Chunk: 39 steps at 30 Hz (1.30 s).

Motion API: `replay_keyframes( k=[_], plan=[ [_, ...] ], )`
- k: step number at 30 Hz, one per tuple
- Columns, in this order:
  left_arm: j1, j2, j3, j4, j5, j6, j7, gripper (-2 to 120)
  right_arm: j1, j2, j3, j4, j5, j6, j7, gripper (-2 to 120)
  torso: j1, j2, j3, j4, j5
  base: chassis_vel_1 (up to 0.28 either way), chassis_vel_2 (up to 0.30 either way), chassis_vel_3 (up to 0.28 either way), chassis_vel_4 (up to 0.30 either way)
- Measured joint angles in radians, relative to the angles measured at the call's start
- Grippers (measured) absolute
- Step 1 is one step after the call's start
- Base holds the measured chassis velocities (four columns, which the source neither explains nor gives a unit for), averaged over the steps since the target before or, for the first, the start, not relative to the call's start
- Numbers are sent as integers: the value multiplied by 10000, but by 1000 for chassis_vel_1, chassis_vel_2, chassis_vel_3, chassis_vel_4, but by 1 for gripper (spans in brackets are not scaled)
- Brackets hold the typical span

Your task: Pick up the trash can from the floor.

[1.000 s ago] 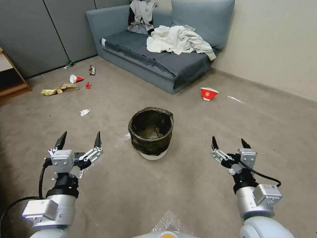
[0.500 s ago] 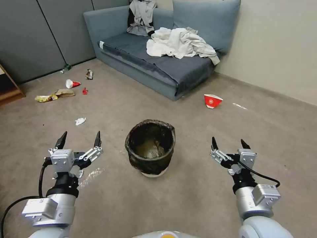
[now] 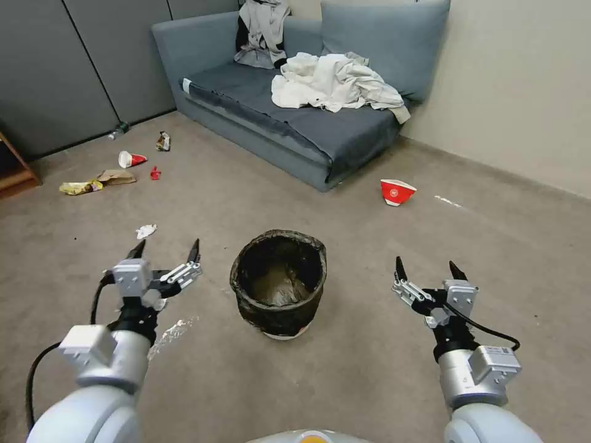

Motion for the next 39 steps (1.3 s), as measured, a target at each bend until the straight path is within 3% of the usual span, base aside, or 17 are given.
replay_keyframes(
  k=[3, 7, 20, 27, 39],
  plan=[
    [-800, 149, 663, 585, -192, 765, -482, 100, -110, -107, -21, -86, 111, 49, -4, 100, -1, 0, 0, 0, 1, 0, 0, 0, 0],
    [-1201, 165, 1050, 898, -366, 1129, -699, 100, -124, -221, -15, -218, 130, 75, -9, 100, 0, 0, 0, -1, 0, 0, 0, 0, 0],
    [-3346, -181, 3007, 3189, -1100, 2474, -2257, 100, -234, -89, 55, -517, 88, 250, -12, 100, 0, 0, 0, -1, 1, 0, 0, 0, 0],
    [-3773, -285, 3214, 3639, -2146, 3319, -2971, 100, -206, -1, 47, -654, 50, 276, -12, 100, 0, 0, 0, 0, 2, 0, 0, 0, 0],
    [-4573, -488, 3477, 4532, -3267, 3625, -3816, 100, -200, -26, -18, -923, -66, 439, -18, 100, 0, 0, 0, 0, 1, 0, 0, 0, 0]
  ],
)
